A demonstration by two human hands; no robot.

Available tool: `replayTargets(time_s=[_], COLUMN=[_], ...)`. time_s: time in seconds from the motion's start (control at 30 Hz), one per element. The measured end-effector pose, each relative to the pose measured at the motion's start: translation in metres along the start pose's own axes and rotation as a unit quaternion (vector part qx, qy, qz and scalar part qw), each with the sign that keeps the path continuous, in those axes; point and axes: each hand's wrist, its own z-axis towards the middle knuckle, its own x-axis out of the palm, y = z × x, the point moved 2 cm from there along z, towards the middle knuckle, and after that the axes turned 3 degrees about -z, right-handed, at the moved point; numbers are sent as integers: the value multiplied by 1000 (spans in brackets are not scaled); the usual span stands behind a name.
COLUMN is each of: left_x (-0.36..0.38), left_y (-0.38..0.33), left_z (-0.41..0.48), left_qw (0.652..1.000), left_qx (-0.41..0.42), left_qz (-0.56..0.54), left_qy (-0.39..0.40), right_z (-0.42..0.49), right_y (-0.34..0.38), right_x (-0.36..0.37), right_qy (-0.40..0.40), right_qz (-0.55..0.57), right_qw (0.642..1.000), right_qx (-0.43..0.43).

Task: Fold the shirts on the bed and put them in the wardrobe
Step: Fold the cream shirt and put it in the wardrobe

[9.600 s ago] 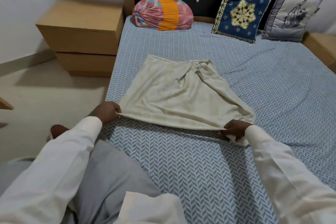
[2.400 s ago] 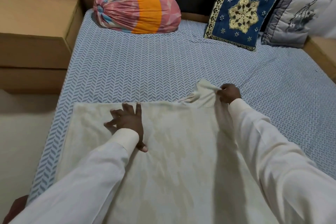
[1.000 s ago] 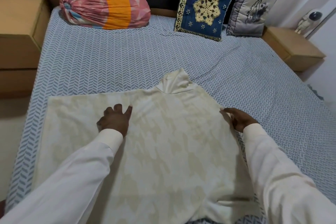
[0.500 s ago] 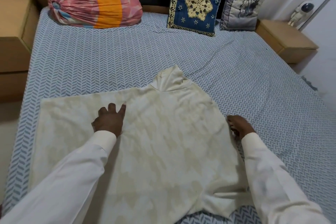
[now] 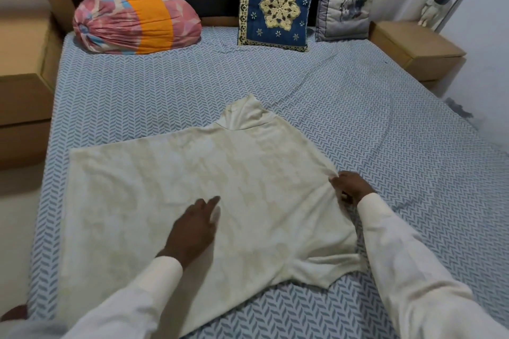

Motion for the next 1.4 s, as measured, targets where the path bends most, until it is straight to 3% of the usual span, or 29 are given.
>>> replayTargets(time_s=[0.13,0.27,0.33,0.43,0.6,0.77,0.83,0.93,1.0,1.1,1.13,1.2,1.27,1.33,1.4], left_x=[13,15,16,16,19,11,9,2,-1,-8,-11,-17,-24,-27,-34], left_y=[-22,-20,-22,-22,-19,-12,-4,11,24,41,45,53,58,64,69], left_z=[-18,-42,-57,-80,-115,-141,-152,-169,-182,-194,-198,-201,-207,-206,-207], left_qw=[997,991,988,983,965,955,957,955,950,939,933,923,915,916,928], left_qx=[42,60,77,100,146,123,86,16,-18,-62,-70,-70,-72,-74,-73], left_qz=[28,32,45,65,137,182,200,235,256,286,299,327,346,338,307], left_qy=[59,112,130,140,171,199,191,182,178,182,185,189,194,201,198], right_z=[-24,-32,-48,-69,-82,-143,-146,-142,-169,-208,-215,-223,-228,-230,-231], right_y=[-19,-44,-53,-60,-114,-122,-127,-143,-132,-101,-93,-88,-87,-90,-87], right_x=[-1,-1,-3,-9,-2,-2,-15,-21,-6,33,48,81,109,125,133], right_qy=[-105,-15,-65,-145,-32,44,2,-80,-157,-237,-221,-76,45,61,17], right_qz=[101,-40,-78,-34,-124,-115,-95,-170,-197,-225,-222,-257,-335,-352,-341], right_qw=[989,999,994,988,990,986,991,978,967,926,916,906,868,858,865], right_qx=[-25,-5,-32,-31,60,116,100,84,25,-188,-249,-328,-364,-369,-369])
